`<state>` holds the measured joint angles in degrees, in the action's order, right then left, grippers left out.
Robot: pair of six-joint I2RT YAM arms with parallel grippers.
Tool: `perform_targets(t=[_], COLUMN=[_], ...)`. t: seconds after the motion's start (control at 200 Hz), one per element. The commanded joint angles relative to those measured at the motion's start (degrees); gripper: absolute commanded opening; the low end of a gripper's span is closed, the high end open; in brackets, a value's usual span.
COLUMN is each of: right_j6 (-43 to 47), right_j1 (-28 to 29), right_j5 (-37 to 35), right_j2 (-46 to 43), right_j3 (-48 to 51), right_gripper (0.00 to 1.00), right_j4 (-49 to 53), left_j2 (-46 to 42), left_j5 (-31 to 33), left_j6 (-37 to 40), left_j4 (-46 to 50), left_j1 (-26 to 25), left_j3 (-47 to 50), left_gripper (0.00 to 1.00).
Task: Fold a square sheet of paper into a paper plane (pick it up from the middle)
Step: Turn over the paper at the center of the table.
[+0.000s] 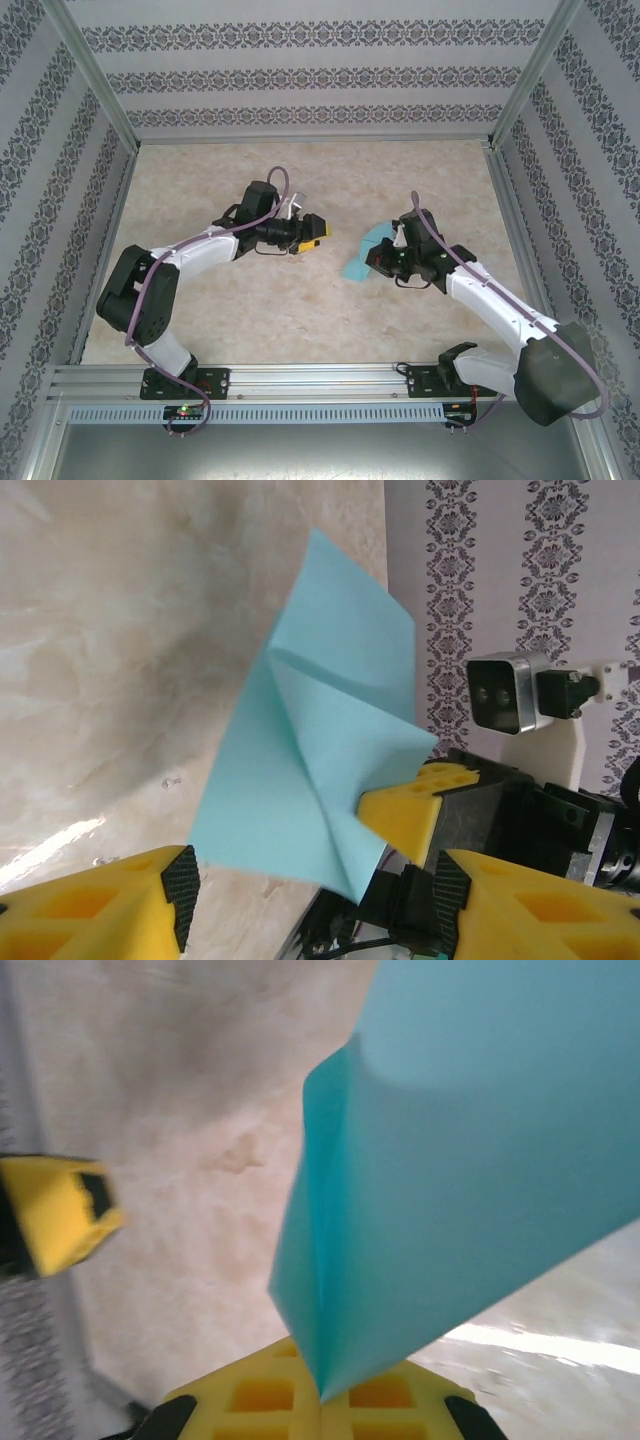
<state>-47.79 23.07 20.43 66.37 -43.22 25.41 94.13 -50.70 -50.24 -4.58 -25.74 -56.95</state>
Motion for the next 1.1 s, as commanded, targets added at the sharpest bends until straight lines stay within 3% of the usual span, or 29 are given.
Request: perform_targets(t=[0.0,0.215,0.485,0.799,1.094], right_j6=[9.3,10.3,9.3,10.2,8.8], right_j1=[2.6,9.7,18.6,24.0,23.1], right_j5=[-16.5,-31.4,-37.7,-29.4,-14.2], right_j2=[1.5,12.9,33.6,49.6,45.5], right_j3=[-7.2,-19.2,-36.0,-46.6,-36.8], right_gripper=[0.00,0.00,0.08,0.21,0.39], right_j4=[23.0,36.8,46.6,41.9,19.3], left_j2=[-3.2,-6.7,-15.6,-25.2,-26.7], left_j5=[0.4,0.7,3.7,2.6,1.3], left_j6=[4.0,6.0,4.6,7.4,8.5], left_j4=[4.7,8.4,10.5,20.5,22.9], left_j1=[1.6,3.5,8.6,14.7,15.4], left_j3=[-1.1,1.0,9.4,12.6,13.0], left_gripper=[0.67,0.71,0.71,0.71,0.71])
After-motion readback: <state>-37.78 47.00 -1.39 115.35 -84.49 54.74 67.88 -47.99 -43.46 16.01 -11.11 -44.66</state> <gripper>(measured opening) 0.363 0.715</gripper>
